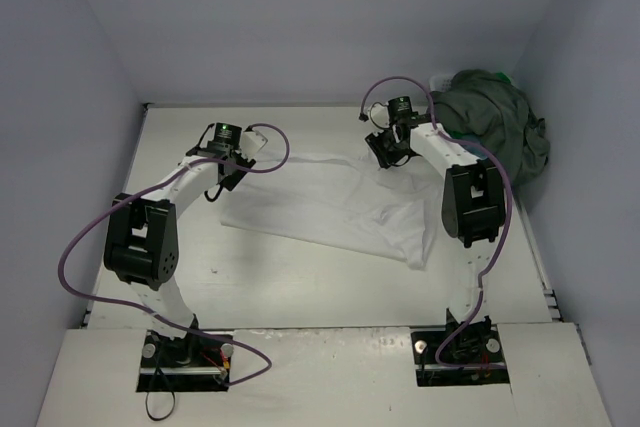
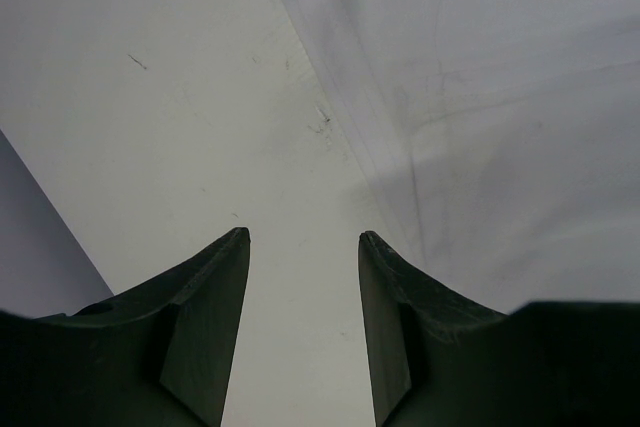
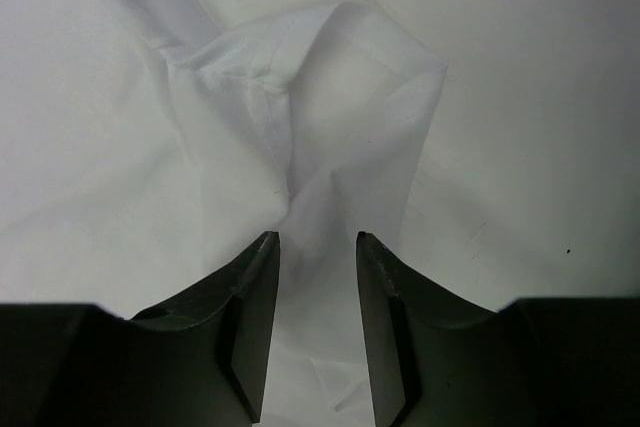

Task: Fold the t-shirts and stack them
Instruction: Grap the side of the flattened tshirt furthest away from the robot with both arms

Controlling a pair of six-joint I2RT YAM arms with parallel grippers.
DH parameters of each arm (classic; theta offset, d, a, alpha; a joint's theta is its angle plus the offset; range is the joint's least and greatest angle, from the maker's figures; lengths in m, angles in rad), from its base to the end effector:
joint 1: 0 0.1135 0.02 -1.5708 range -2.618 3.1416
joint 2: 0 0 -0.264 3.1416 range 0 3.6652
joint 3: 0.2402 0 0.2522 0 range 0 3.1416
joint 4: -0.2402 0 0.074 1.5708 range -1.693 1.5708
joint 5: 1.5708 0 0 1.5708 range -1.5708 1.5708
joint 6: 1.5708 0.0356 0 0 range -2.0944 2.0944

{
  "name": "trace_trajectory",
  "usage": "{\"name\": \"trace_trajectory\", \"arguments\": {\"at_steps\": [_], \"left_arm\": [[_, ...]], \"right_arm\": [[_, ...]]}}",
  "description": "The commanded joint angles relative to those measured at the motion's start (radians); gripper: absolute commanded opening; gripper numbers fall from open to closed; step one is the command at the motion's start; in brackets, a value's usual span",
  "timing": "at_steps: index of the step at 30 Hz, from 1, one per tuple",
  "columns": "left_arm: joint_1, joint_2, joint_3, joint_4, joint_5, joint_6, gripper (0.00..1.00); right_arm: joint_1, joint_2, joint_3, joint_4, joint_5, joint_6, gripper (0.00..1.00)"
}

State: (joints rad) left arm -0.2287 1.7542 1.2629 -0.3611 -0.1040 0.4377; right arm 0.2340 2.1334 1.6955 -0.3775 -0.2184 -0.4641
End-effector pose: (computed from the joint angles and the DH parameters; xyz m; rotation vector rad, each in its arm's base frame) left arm 0.3753 -0.0836 0.2280 0.7495 2.3106 0.2208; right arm 0.4677 0.1194 0.2081 -0.9052 2.1864 0.1498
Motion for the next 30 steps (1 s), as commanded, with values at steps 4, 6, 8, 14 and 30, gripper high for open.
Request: {"name": "trace_trajectory", "arguments": {"at_steps": [4, 6, 8, 14, 30], "left_arm": [[-0.001, -0.019, 0.001, 0.037, 0.000, -0.004, 0.42], [-0.001, -0.018, -0.002, 0.039, 0.000, -0.004, 0.42], [-0.001, -0.018, -0.005, 0.044, 0.003, -0.002, 0.42], [-0.001, -0.012, -0.016, 0.054, 0.006, -0.004, 0.42], [-0.003, -0.004, -0.025, 0.062, 0.018, -0.036, 0.42]], "right_arm": [[-0.007, -0.015, 0.004, 0.011, -0.015, 0.001, 0.33], [-0.007, -0.010, 0.004, 0.011, -0.016, -0.001, 0.33], [-0.007, -0.006, 0.003, 0.011, -0.021, -0.001, 0.29], [-0.007, 0.000, -0.002, 0.012, -0.018, -0.007, 0.08], [-0.025, -0.202, -0.045, 0.118, 0.005, 0.056, 0.00]]}}
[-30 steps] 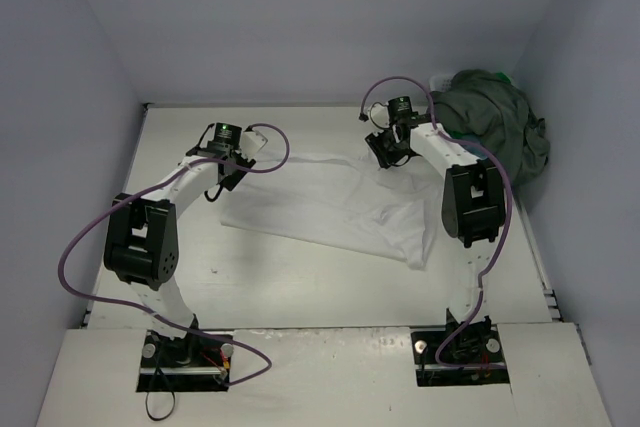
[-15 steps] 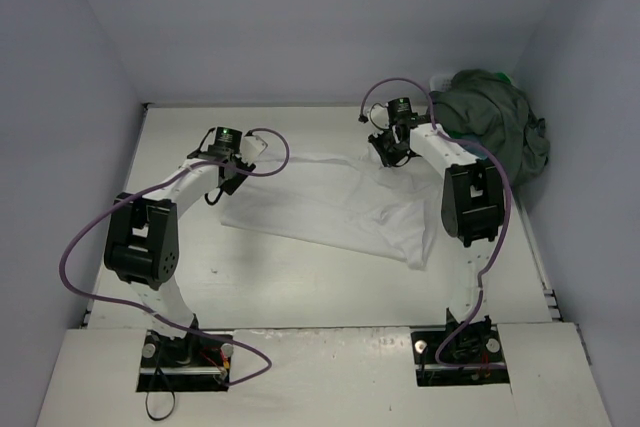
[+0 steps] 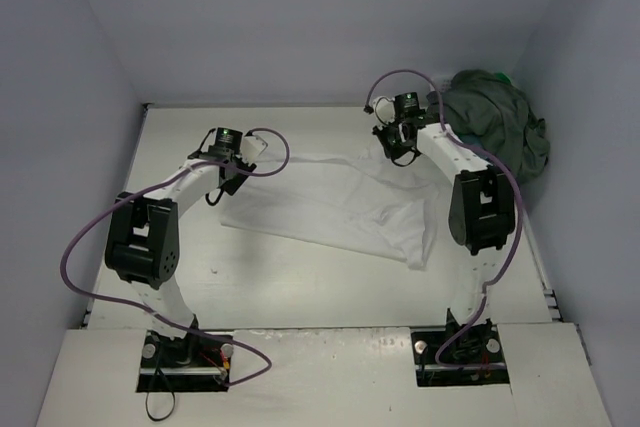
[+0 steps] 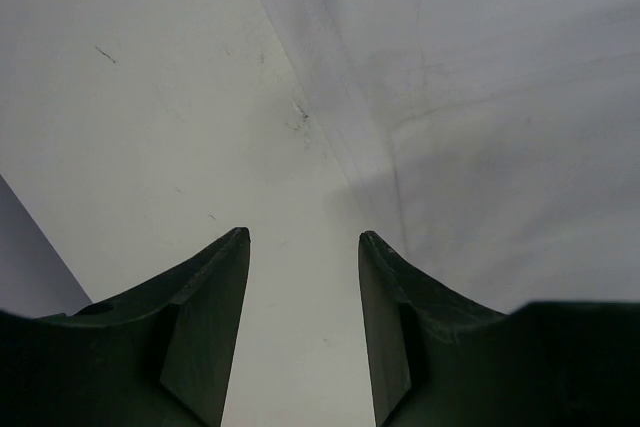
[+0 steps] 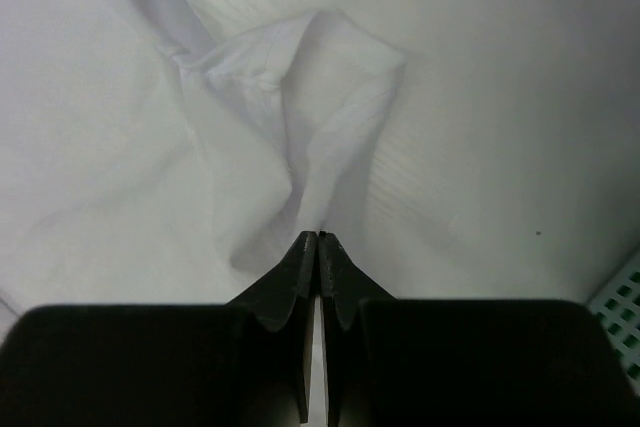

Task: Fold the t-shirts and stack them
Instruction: Grap the side of the flattened tshirt furthest away from the robot with both arms

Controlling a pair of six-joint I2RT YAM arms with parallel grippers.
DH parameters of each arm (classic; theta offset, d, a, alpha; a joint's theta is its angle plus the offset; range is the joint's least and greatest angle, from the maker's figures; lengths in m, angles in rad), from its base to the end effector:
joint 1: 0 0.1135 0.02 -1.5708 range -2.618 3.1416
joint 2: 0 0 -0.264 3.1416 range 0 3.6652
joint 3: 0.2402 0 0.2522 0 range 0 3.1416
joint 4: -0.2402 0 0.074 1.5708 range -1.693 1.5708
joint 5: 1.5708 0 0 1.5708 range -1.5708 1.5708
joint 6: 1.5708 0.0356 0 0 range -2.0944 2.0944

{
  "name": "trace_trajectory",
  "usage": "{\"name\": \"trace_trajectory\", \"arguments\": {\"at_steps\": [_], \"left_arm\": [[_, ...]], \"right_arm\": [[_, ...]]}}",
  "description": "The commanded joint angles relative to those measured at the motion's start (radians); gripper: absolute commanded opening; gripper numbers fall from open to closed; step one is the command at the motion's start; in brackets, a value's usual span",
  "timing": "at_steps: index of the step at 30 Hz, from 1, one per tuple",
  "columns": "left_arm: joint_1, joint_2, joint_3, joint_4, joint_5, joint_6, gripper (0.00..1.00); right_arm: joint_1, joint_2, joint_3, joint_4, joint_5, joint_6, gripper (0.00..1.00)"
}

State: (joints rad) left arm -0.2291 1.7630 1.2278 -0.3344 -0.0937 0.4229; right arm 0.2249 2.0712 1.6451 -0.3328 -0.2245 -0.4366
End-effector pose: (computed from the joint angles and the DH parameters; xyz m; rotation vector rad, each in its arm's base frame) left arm 0.3731 -0.0836 0.2157 0.7434 2.3297 0.2006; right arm 0.4597 0.1133 0.2237 -0.8554 2.1469 0.1539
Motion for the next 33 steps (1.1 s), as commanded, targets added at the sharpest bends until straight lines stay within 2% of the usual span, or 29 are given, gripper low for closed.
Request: {"name": "trace_trajectory", "arguments": {"at_steps": [1, 15, 23, 29, 33], "left_arm": [[-0.003, -0.011, 0.010, 0.035, 0.009, -0.024, 0.42], [-0.019, 0.059, 0.073, 0.037, 0.022, -0.045, 0.42], [-0.019, 0.191, 0.271, 0.021, 0.017, -0.050, 0.42], [-0.019, 0.272, 0.380, 0.084, 0.005, -0.046, 0.42], [-0.022, 0.335, 0.484, 0.023, 0.051, -0.068, 0.42]], "right_arm": [[-0.019, -0.151, -0.004, 0.080, 0.010, 0.038, 0.00], [-0.050, -0.266, -0.165, 0.135, -0.024, 0.016, 0.00], [-0.058, -0.264, -0.226, 0.152, -0.047, -0.013, 0.00], [-0.061, -0.258, -0.243, 0.159, -0.052, -0.016, 0.00], [-0.064, -0.263, -0.240, 0.158, -0.061, -0.016, 0.00]]}}
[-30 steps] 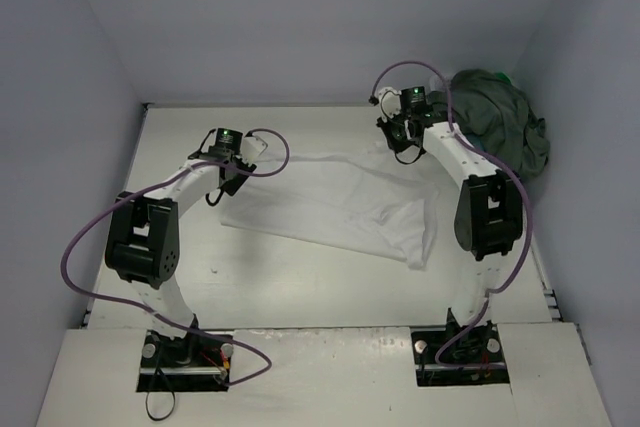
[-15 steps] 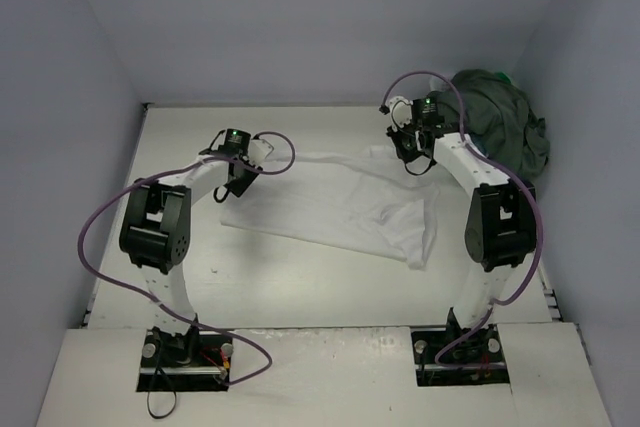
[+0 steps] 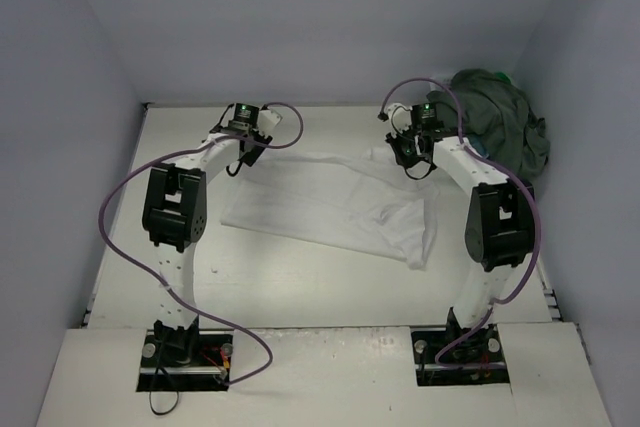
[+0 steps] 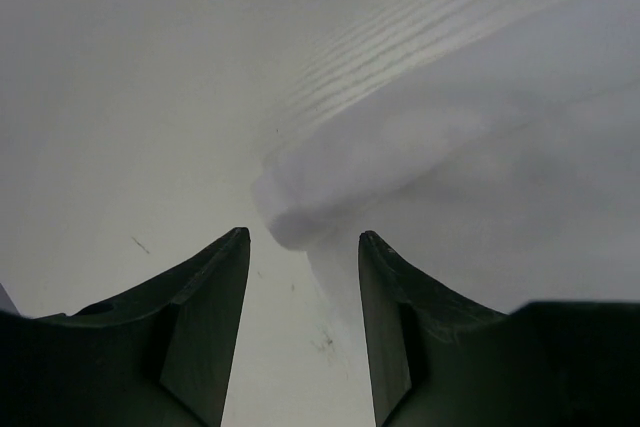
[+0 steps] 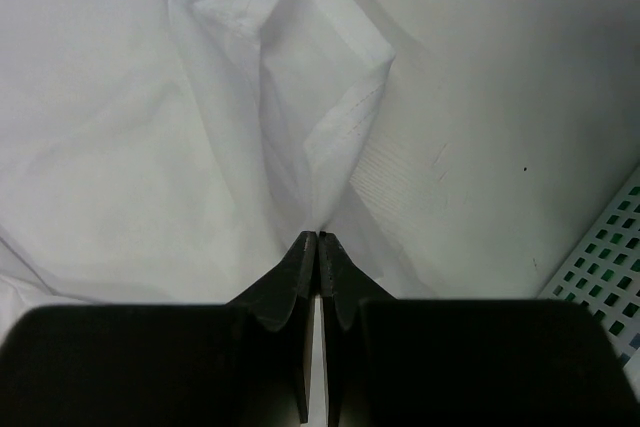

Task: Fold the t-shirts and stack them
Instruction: Grap the side of the flattened tshirt furthest away from the robot with both arms

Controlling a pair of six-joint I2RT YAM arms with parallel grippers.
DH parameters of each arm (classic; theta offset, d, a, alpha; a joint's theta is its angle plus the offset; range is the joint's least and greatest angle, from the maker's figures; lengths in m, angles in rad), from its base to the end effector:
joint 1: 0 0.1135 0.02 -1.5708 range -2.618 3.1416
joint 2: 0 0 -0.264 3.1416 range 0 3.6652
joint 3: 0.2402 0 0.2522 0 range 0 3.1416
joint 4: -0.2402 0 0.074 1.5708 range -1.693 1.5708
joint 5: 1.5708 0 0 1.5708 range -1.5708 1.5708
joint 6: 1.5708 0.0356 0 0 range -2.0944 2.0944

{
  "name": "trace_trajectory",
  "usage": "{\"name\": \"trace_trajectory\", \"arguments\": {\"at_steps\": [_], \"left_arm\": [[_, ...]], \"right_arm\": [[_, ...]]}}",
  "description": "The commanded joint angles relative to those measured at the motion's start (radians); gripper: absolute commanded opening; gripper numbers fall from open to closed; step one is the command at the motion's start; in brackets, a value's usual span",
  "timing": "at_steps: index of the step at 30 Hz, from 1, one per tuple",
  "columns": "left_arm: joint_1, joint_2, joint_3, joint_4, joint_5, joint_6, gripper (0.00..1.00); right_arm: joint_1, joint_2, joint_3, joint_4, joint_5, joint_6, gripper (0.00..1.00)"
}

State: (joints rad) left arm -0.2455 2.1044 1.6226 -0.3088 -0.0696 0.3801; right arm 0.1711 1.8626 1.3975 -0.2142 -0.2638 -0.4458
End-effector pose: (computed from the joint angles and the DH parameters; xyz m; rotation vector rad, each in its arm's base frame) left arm 0.4625 -0.1133 0.2026 0.6952 2.2593 0.1474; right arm 0.4183 0.0817 0.2420 -0.8087 2.0744 0.1466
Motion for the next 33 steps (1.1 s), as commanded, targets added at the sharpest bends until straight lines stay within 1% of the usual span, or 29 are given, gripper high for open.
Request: {"name": "trace_trajectory", "arguments": {"at_steps": [1, 18, 19, 20, 22, 23, 26, 29, 33], "left_arm": [[-0.009, 0.005, 0.092, -0.001, 0.027, -0.024, 0.42], [-0.011, 0.062, 0.085, 0.020, 0.044, 0.020, 0.42], [-0.011, 0.066, 0.092, 0.020, 0.042, 0.023, 0.39], [-0.011, 0.077, 0.097, 0.019, 0.042, 0.023, 0.33], [-0.011, 0.086, 0.108, 0.019, 0.040, 0.023, 0.27], [-0.009, 0.092, 0.111, 0.017, 0.039, 0.023, 0.23], [-0.009, 0.095, 0.112, 0.030, 0.022, 0.023, 0.17], [-0.009, 0.089, 0.108, 0.043, 0.008, 0.023, 0.14], [-0.009, 0.078, 0.103, 0.050, -0.019, 0.028, 0.13]], "right_arm": [[-0.010, -0.054, 0.008, 0.041, -0.022, -0.004, 0.00], [-0.013, -0.063, 0.003, 0.041, -0.043, 0.009, 0.00], [-0.012, -0.063, 0.001, 0.041, -0.045, 0.010, 0.00], [-0.012, -0.065, 0.000, 0.041, -0.045, 0.009, 0.00], [-0.013, -0.066, -0.002, 0.042, -0.045, 0.009, 0.00], [-0.013, -0.063, -0.002, 0.042, -0.045, 0.010, 0.00], [-0.012, -0.060, 0.000, 0.044, -0.051, 0.012, 0.00], [-0.013, -0.057, -0.002, 0.045, -0.054, 0.013, 0.00], [-0.012, -0.052, -0.005, 0.045, -0.052, 0.013, 0.00]]}}
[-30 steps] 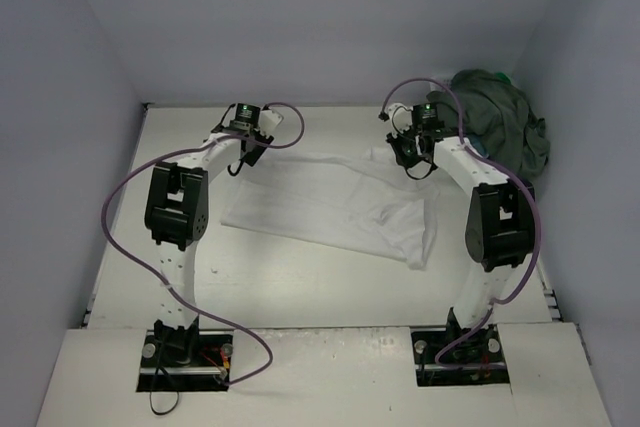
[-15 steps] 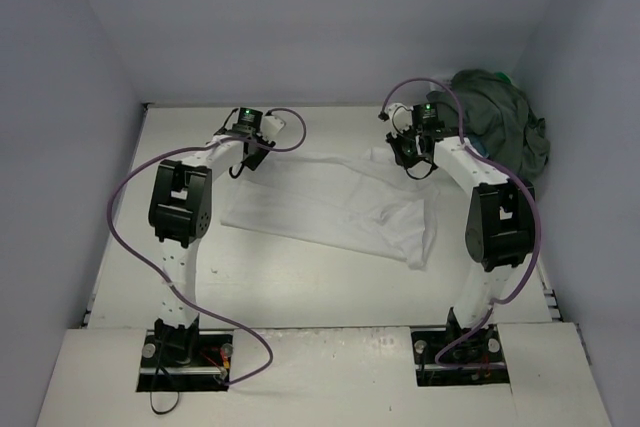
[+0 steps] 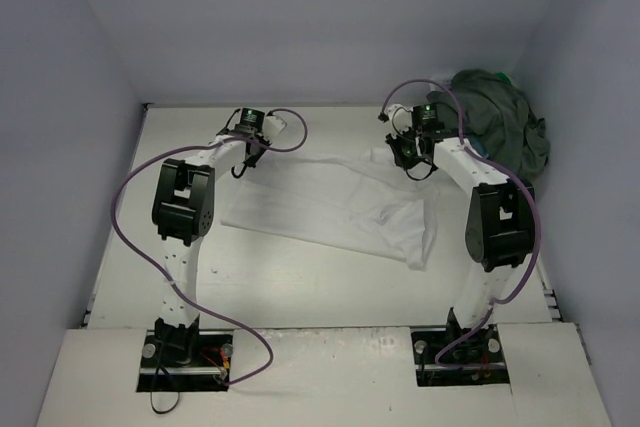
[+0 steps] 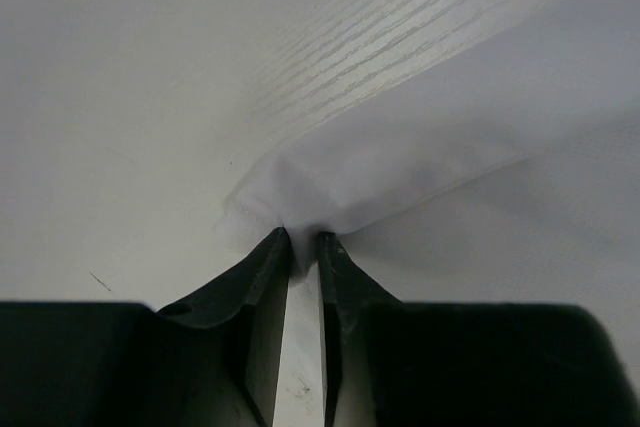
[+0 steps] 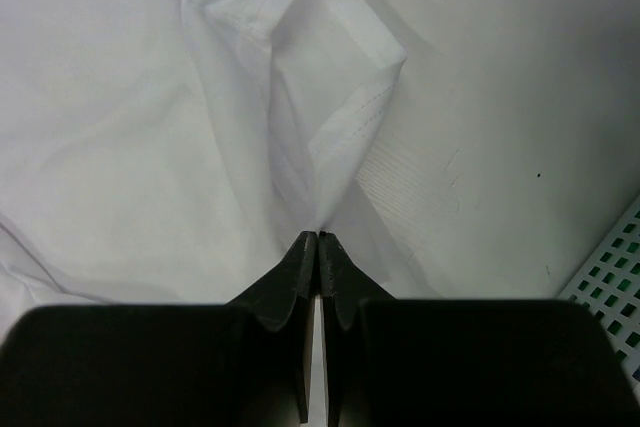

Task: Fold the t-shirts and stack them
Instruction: Grap the side of the flattened tshirt furthest away from the robot with both arms

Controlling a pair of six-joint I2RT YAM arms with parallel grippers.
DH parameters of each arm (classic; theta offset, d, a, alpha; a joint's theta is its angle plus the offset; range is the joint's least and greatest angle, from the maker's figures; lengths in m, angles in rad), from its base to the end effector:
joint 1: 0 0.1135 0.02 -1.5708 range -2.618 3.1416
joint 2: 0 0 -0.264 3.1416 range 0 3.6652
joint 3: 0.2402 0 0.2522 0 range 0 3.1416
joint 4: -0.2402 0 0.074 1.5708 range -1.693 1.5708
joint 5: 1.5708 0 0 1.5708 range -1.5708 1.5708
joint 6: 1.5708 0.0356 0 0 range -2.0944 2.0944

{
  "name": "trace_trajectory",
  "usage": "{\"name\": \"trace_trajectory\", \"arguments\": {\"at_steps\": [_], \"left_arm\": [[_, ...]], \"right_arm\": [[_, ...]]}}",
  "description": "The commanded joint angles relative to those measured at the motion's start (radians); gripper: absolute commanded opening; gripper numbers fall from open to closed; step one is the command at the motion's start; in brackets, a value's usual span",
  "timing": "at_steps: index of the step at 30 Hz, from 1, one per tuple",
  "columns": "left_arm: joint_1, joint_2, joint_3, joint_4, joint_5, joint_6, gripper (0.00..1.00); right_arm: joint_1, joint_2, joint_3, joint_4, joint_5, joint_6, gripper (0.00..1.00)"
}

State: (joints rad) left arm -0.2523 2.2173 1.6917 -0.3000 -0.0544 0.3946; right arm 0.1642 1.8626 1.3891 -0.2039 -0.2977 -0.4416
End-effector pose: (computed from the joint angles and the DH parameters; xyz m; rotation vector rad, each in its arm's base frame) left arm 0.4801 -0.1218 0.1727 0.7383 2.2825 0.1317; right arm 0.4181 0.0799 0.2403 -0.8121 2.0655 0.1822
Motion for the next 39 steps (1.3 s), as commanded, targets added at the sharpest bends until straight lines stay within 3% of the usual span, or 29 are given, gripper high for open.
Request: {"name": "trace_trajectory", "arguments": {"at_steps": [1, 10, 18, 22, 25, 32, 39], "left_arm": [[-0.002, -0.041, 0.033, 0.042, -0.042, 0.015, 0.13], [-0.002, -0.111, 0.000, 0.074, -0.078, 0.009, 0.02], [-0.004, -0.165, -0.041, 0.101, -0.064, -0.023, 0.00], [-0.004, -0.171, -0.053, 0.104, -0.061, -0.028, 0.00], [-0.004, -0.171, -0.052, 0.104, -0.058, -0.030, 0.00], [-0.004, -0.173, -0.061, 0.108, -0.056, -0.034, 0.00], [-0.004, -0.183, -0.082, 0.111, -0.056, -0.031, 0.00]], "right_arm": [[-0.005, -0.052, 0.002, 0.037, -0.015, 0.007, 0.00], [-0.005, -0.046, -0.012, 0.057, 0.003, 0.009, 0.00], [-0.005, -0.020, -0.004, 0.077, 0.026, 0.004, 0.01], [-0.006, 0.041, 0.040, 0.069, 0.038, 0.000, 0.18], [-0.005, 0.079, 0.094, 0.047, 0.037, -0.008, 0.23], [-0.002, 0.173, 0.229, 0.011, 0.009, 0.009, 0.30], [0.015, 0.283, 0.338, -0.026, 0.015, 0.011, 0.29]]}}
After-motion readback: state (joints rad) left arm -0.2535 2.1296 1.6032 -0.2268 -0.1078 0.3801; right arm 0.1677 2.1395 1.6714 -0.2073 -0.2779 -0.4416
